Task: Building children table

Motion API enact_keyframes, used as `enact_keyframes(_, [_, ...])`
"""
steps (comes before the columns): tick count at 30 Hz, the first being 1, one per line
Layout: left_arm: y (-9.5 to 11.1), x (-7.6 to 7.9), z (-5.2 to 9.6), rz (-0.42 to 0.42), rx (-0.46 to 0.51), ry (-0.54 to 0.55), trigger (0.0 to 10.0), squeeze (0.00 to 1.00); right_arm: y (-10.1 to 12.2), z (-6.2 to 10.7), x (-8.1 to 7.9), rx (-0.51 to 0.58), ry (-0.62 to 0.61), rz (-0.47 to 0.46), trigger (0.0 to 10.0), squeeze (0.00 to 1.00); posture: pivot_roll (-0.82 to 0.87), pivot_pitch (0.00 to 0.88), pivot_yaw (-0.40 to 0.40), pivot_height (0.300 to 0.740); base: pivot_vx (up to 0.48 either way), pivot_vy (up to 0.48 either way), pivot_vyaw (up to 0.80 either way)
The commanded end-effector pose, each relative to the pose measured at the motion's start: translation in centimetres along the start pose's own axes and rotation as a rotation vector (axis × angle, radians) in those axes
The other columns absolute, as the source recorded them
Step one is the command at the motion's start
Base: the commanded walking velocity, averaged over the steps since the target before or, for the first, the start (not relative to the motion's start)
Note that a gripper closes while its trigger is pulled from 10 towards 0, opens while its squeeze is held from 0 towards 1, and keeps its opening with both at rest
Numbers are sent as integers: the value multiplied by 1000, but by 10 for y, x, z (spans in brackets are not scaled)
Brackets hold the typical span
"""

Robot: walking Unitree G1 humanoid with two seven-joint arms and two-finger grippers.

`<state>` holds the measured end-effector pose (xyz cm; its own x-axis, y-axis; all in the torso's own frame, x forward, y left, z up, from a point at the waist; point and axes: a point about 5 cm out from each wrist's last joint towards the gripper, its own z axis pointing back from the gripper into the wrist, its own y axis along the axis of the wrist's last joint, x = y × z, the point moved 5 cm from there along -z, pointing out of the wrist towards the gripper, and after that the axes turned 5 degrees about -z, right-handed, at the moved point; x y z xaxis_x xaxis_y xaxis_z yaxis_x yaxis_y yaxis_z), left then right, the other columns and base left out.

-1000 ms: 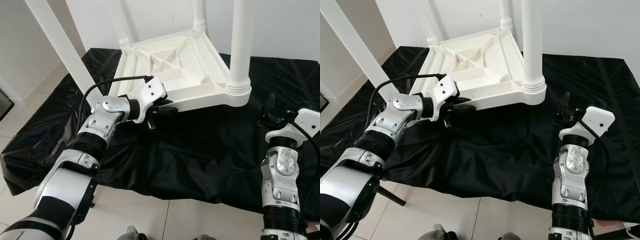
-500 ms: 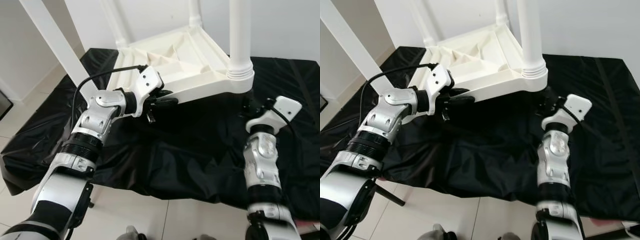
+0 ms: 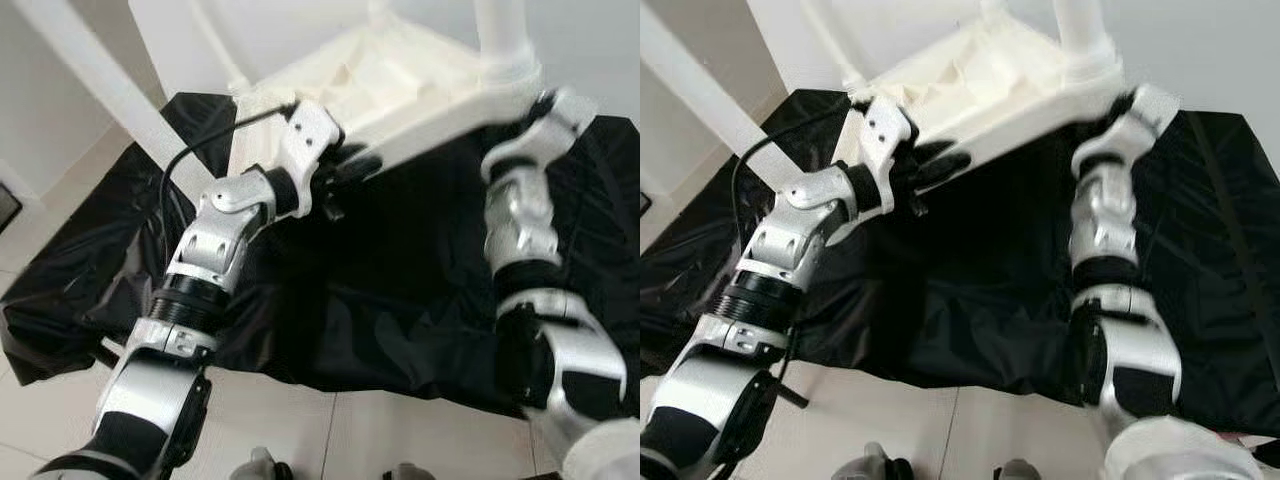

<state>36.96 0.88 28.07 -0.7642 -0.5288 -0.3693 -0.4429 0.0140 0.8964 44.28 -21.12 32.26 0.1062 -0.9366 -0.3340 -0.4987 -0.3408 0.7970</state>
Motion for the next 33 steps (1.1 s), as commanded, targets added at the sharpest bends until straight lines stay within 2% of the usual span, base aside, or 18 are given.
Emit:
enact_keyframes(1, [27,-2,-12,-93,58,9,0,0,18,-10,-41,73,175,-24,10000,0,-70,0,47,740,0,0,0])
enact_keyframes(2, [29,-8,-16,-73,74,51,0,0,33,-17,-55,98,260,-47,10000,0,-68,0,38,740,0,0,0])
enact_keyframes(3, [29,-9,-18,-63,80,66,0,0,39,-19,-59,104,291,-52,10000,0,-66,0,31,740,0,0,0])
enact_keyframes(5, [29,-9,-18,-63,80,66,0,0,39,-19,-59,104,291,-52,10000,0,-66,0,31,740,0,0,0])
enact_keyframes(6, [30,-10,-22,-47,92,81,0,0,49,-23,-67,119,348,-41,10000,0,-67,0,23,740,0,0,0])
enact_keyframes(8, [30,-10,-22,-47,92,81,0,0,49,-23,-67,119,348,-41,10000,0,-67,0,23,740,0,0,0])
enact_keyframes(12, [37,-14,-28,18,144,119,0,0,70,-31,-79,154,432,-25,10000,0,-84,0,23,740,0,0,0])
enact_keyframes(14, [37,-14,-28,18,144,119,0,0,70,-31,-79,154,432,-25,10000,0,-84,0,23,740,0,0,0])
enact_keyframes(17, [44,-22,-29,63,176,156,0,0,82,-35,-87,173,480,-57,10000,0,-88,0,23,740,0,0,0])
enact_keyframes(19, [52,-29,-29,98,217,187,0,0,93,-32,-104,178,629,-149,10000,0,-88,0,17,740,0,0,0])
enact_keyframes(23, [56,-31,-31,105,237,198,0,0,95,-29,-115,169,726,-170,10000,0,-87,0,14,740,0,0,0])
enact_keyframes(24, [54,-30,-32,102,232,197,1804,0,92,-28,-117,159,748,-160,10000,0,-83,0,10,740,0,0,0])
enact_keyframes(25, [54,-30,-32,102,232,197,1804,0,92,-28,-117,159,748,-160,10000,0,-83,0,10,740,0,0,0])
enact_keyframes(26, [52,-28,-33,99,218,196,4824,0,89,-27,-118,146,758,-149,10000,0,-81,0,10,740,0,0,0])
enact_keyframes(27, [52,-28,-33,99,218,196,4824,0,89,-27,-118,146,758,-149,10000,0,-81,0,10,740,0,0,0])
enact_keyframes(28, [45,-25,-34,96,192,188,10000,0,83,-25,-118,128,766,-137,10000,0,-80,0,11,740,0,0,0])
enact_keyframes(33, [28,-15,-34,85,122,162,10000,0,75,-24,-111,103,758,-135,10000,0,-76,0,16,740,0,0,0])
